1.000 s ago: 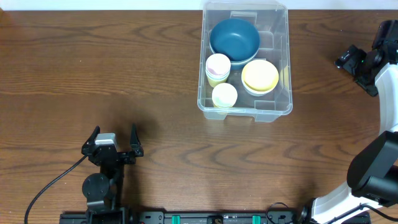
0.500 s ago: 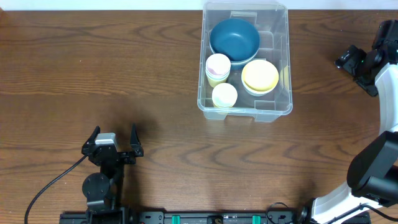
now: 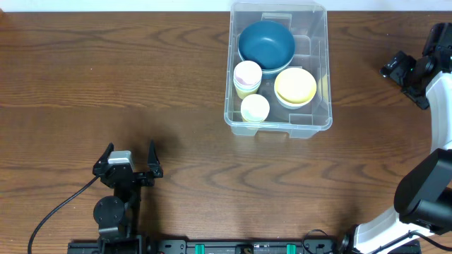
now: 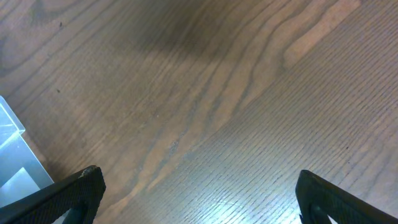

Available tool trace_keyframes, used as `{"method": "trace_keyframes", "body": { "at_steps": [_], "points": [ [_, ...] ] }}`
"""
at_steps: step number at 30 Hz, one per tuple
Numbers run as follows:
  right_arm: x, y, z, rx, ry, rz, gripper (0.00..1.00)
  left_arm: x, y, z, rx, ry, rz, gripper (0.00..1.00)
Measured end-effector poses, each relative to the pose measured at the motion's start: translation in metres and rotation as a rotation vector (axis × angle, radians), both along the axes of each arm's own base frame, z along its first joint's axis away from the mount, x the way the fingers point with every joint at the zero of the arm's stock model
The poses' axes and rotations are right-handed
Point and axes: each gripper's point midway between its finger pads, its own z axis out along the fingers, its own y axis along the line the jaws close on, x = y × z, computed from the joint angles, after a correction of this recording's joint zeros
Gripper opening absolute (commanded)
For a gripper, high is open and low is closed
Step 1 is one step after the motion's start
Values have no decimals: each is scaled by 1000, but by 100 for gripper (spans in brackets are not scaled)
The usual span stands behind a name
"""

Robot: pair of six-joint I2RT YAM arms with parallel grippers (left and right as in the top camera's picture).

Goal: Pack container

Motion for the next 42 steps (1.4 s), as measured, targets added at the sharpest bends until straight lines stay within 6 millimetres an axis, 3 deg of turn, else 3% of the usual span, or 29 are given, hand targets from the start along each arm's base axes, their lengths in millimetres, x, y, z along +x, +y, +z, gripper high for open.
{"method": "trace_keyframes", "body": {
  "at_steps": [8, 12, 14, 19, 22, 25, 28, 37, 42],
  "points": [
    [0, 1, 1, 0, -1, 2, 99, 0, 0, 0, 0, 0, 0, 98],
    [0, 10, 17, -20, -32, 20, 99, 0, 0, 0, 0, 0, 0, 98],
    [1, 21, 36, -42, -71, 45, 99, 0, 0, 0, 0, 0, 0, 98],
    [-5, 74, 113, -122, -250, 164, 99, 0, 0, 0, 0, 0, 0, 98],
    [-16, 103, 159, -179, -414, 228, 99, 0, 0, 0, 0, 2, 0, 98],
    [-35, 113, 183, -221, -567, 238, 99, 0, 0, 0, 0, 2, 0, 98],
    [-54, 117, 189, -246, -690, 235, 99, 0, 0, 0, 0, 2, 0, 98],
    [-127, 127, 161, -288, -927, 255, 99, 0, 0, 0, 0, 3, 0, 98],
    [-157, 133, 147, -348, -1029, 315, 99, 0, 0, 0, -1, 3, 0, 98]
  ]
}}
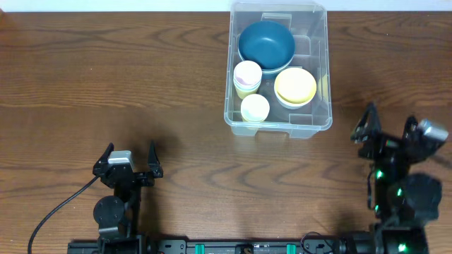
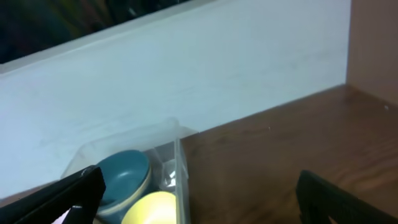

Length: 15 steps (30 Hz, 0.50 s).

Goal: Pack container

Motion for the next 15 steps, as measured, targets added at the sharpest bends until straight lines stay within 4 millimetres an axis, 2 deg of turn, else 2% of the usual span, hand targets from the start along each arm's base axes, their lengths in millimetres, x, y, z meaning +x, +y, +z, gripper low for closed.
{"method": "trace_keyframes", "body": {
  "at_steps": [4, 8, 15],
  "points": [
    [-9, 6, -24, -63, -49, 37, 99, 0, 0, 0, 0, 0, 0, 98],
    [-11, 14, -48, -120, -85, 80, 99, 0, 0, 0, 0, 0, 0, 98],
    [-13, 25, -76, -182, -124, 129, 99, 0, 0, 0, 0, 0, 0, 98]
  ]
}}
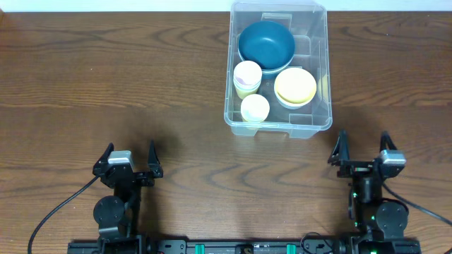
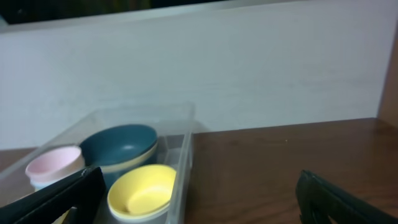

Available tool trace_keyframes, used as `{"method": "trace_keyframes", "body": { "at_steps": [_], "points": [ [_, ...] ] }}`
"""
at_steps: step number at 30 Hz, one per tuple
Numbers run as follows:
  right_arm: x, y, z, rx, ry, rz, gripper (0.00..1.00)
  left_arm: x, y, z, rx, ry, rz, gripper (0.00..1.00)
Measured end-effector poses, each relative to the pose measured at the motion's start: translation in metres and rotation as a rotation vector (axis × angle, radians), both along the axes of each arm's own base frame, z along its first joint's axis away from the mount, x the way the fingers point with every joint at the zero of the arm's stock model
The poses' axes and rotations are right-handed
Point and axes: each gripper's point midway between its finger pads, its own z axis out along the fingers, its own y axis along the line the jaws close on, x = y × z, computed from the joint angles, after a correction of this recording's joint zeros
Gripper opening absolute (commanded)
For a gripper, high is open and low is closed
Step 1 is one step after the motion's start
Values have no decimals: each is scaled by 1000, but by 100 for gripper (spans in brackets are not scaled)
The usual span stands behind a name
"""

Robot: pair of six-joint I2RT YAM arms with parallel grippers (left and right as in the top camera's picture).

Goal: Pack container

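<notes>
A clear plastic container (image 1: 323, 70) stands at the back of the table, right of centre. Inside are a dark blue bowl (image 1: 266, 44), a yellow bowl (image 1: 295, 86), a pink cup (image 1: 247, 74) and a pale yellow cup (image 1: 255, 108). The right wrist view shows the container (image 2: 186, 146), blue bowl (image 2: 118, 144), yellow bowl (image 2: 144, 190) and pink cup (image 2: 55, 165). My right gripper (image 1: 362, 149) sits open at the front right, near its base, nothing between its fingers (image 2: 336, 199). My left gripper (image 1: 128, 154) sits open at the front left, also empty.
A white wall (image 2: 199, 68) rises behind the table's far edge. Brown wooden table (image 1: 141, 92) spreads left and in front of the container. A black cable (image 1: 56, 208) trails from the left arm's base.
My right gripper has moved from the right edge to a spot a little lower and further left, over its base. It points level at the container. The left arm and the container's contents are unchanged.
My right arm was stretched to the far right, level with the container, its camera looking down at bare wood. Then it was folded back at the front right, facing the wall and container. Now it rests over its base, open and empty.
</notes>
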Motion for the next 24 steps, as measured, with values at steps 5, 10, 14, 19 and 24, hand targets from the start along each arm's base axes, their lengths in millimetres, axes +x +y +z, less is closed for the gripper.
{"method": "trace_keyframes", "body": {
  "at_steps": [5, 10, 14, 19, 24],
  "points": [
    [-3, 2, -7, -37, -13, 4, 99, 0, 0, 0, 0, 0, 0, 98],
    [-3, 3, -9, -81, -6, 5, 99, 0, 0, 0, 0, 0, 0, 98],
    [-2, 3, -21, -126, 42, 4, 99, 0, 0, 0, 0, 0, 0, 98],
    [-2, 3, -46, -184, 141, 8, 99, 0, 0, 0, 0, 0, 0, 98],
    [-2, 3, -56, -207, 183, 11, 99, 0, 0, 0, 0, 0, 0, 98]
  ]
}}
